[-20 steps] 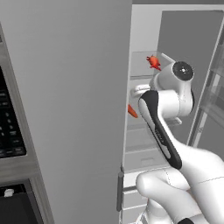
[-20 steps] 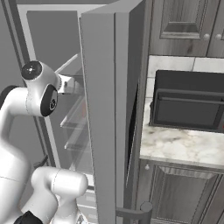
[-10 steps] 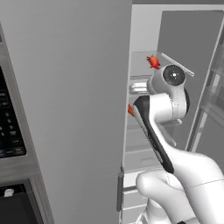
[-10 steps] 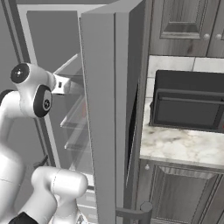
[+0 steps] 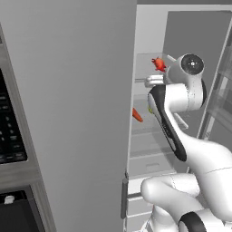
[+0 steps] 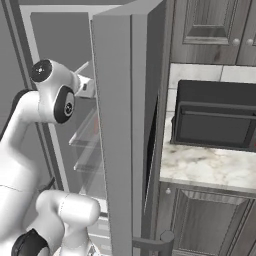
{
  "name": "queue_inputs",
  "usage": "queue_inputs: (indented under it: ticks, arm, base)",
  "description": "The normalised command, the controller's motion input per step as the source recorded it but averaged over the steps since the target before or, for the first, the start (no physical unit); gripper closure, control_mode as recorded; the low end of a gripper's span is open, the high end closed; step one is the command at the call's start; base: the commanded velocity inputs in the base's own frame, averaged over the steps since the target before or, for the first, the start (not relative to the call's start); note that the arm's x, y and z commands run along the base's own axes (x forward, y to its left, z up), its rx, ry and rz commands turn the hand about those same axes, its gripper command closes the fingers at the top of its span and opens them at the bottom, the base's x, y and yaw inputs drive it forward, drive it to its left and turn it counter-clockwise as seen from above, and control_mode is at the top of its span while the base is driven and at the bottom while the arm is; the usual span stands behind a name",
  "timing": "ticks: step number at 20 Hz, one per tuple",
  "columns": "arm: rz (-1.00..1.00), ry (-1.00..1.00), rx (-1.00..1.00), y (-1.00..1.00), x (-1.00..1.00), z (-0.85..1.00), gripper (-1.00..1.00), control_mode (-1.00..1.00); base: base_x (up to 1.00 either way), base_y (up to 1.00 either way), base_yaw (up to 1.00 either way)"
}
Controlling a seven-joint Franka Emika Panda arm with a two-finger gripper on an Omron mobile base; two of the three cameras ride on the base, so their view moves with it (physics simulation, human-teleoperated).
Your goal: Open the fridge, remove the pear, carrot, and fish, and place them on any counter.
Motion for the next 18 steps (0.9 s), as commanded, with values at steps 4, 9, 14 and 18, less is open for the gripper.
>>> queue_inputs:
  ticks: [4,9,14,18]
  arm:
    - [0.00,0.02,0.00,-0.17,0.51,0.05,-1.00,-1.00]
    - [0.00,0.00,0.00,-0.06,0.52,0.04,-1.00,-1.00]
    - [-0.02,0.00,0.00,-0.09,0.43,0.02,-1.00,-1.00]
    - [-0.02,-0.04,0.00,-0.03,0.35,0.01,-1.00,-1.00]
  base:
    - [0.00,0.00,0.00]
    - [0.00,0.00,0.00]
    - [0.00,0.00,0.00]
    - [0.00,0.00,0.00]
